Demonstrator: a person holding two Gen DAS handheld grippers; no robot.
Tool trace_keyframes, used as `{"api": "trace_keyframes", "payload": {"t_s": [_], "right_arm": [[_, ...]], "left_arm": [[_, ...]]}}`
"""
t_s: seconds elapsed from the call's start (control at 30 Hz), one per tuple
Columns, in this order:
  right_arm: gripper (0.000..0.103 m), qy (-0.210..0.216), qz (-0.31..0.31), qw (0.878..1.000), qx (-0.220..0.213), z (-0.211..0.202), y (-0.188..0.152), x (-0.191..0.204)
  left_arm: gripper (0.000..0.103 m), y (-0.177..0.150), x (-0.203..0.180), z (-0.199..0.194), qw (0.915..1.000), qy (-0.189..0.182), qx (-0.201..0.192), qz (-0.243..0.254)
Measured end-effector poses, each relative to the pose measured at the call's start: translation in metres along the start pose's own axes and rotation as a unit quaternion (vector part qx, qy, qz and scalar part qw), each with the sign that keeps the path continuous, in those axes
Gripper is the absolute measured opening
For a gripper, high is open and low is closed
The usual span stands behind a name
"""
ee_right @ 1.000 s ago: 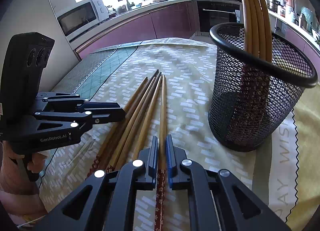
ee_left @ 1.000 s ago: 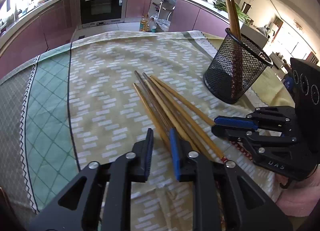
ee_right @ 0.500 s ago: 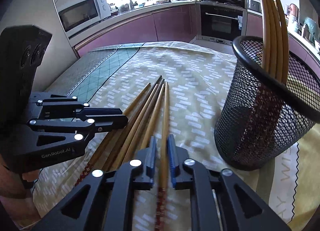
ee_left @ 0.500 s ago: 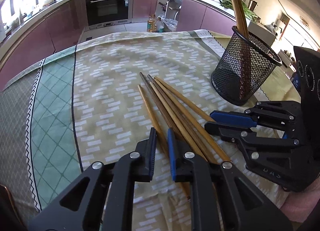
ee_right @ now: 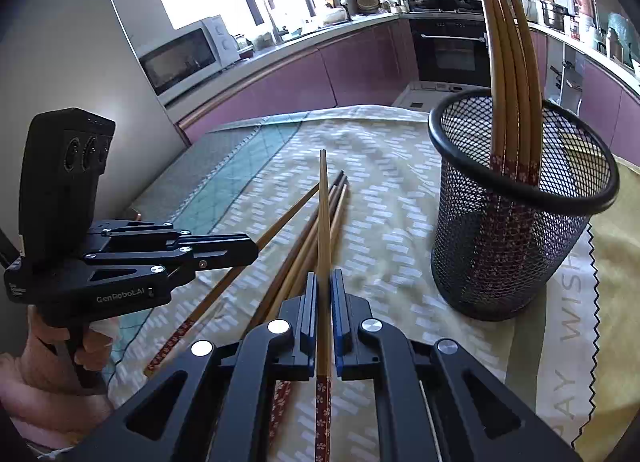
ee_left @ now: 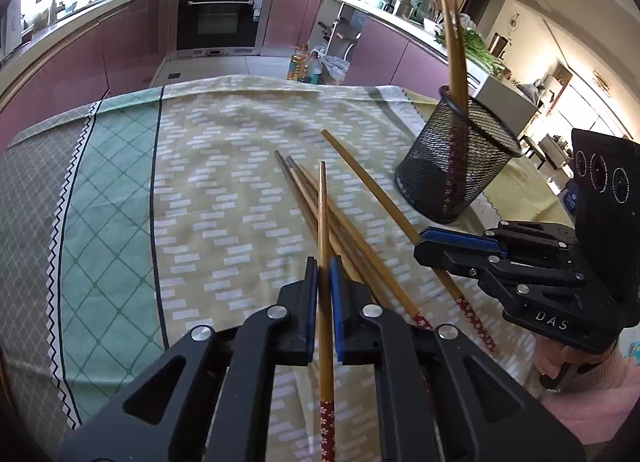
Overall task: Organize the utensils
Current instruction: 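Grasp a chopstick with the right gripper, then another with the left gripper, then lift the left gripper's chopstick into the mesh cup while the right gripper carries its own toward it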
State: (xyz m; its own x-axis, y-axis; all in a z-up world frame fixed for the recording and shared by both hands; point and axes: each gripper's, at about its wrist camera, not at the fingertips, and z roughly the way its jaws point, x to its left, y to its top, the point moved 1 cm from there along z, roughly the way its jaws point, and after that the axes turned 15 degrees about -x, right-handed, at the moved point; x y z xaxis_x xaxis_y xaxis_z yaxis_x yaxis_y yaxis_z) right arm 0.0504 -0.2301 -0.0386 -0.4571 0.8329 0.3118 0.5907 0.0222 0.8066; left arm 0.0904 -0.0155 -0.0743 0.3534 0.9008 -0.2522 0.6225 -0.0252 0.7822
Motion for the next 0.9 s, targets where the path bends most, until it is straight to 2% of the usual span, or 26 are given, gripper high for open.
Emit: {"api": "trace_keyframes", "payload": {"t_s": [0.3,0.47,0.9], "right_arm": [[0.006,0.015,0.0,0.999,-0.031,-0.026,0.009,-0.001],[0.006,0.015,-0.002,0.998,-0.062,-0.048,0.016,-0.002],[0.006,0.003,-0.014,0.99,-0.141,-0.093,0.046,-0.007]], "left_arm": [[0.007,0.012,-0.013,-0.028,0.9989,-0.036,-0.028,-0.007],[0.007,0.023,-0.018,-0.045,0.9972,-0.057,-0.048,-0.01],[0.007,0.063,-0.036,-0.095,0.9857,-0.124,-0.113,-0.016]]}}
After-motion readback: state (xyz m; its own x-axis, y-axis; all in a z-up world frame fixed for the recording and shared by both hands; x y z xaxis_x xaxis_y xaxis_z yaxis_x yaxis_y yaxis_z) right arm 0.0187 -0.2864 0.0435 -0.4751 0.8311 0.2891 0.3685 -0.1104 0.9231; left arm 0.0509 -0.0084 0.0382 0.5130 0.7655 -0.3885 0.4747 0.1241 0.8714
